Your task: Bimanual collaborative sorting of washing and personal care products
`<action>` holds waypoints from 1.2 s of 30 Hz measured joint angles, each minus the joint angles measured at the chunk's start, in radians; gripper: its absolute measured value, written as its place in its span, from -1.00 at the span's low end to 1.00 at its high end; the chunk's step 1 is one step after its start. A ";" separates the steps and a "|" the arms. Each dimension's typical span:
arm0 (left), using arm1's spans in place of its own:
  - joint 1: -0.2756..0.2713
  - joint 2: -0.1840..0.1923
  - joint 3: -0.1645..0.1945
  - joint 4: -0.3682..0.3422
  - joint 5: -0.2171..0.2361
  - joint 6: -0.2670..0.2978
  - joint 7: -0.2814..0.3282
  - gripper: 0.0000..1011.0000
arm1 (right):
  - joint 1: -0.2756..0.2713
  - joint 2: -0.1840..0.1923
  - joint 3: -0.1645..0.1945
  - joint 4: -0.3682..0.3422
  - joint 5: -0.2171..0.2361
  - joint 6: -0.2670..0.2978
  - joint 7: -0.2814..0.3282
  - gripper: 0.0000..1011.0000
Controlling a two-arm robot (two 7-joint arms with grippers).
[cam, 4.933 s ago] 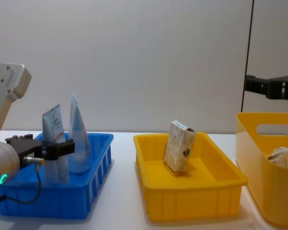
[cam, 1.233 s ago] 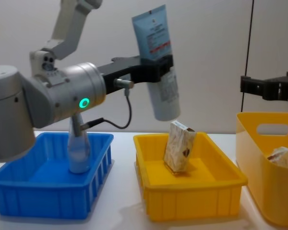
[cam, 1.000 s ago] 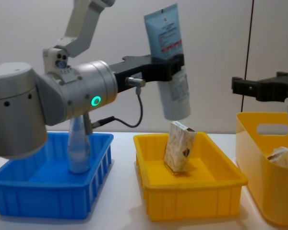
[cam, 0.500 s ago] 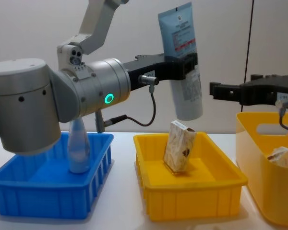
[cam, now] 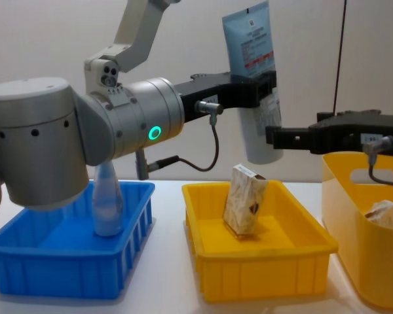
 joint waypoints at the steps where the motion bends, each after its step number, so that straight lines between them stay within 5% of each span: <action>1: 0.000 0.000 0.001 0.000 0.000 0.000 0.000 -0.45 | 0.004 0.001 -0.002 0.003 -0.001 0.003 0.002 0.99; 36: -0.002 -0.002 0.004 -0.001 -0.002 0.003 -0.001 -0.45 | 0.185 -0.003 -0.115 0.201 -0.051 -0.029 0.032 0.99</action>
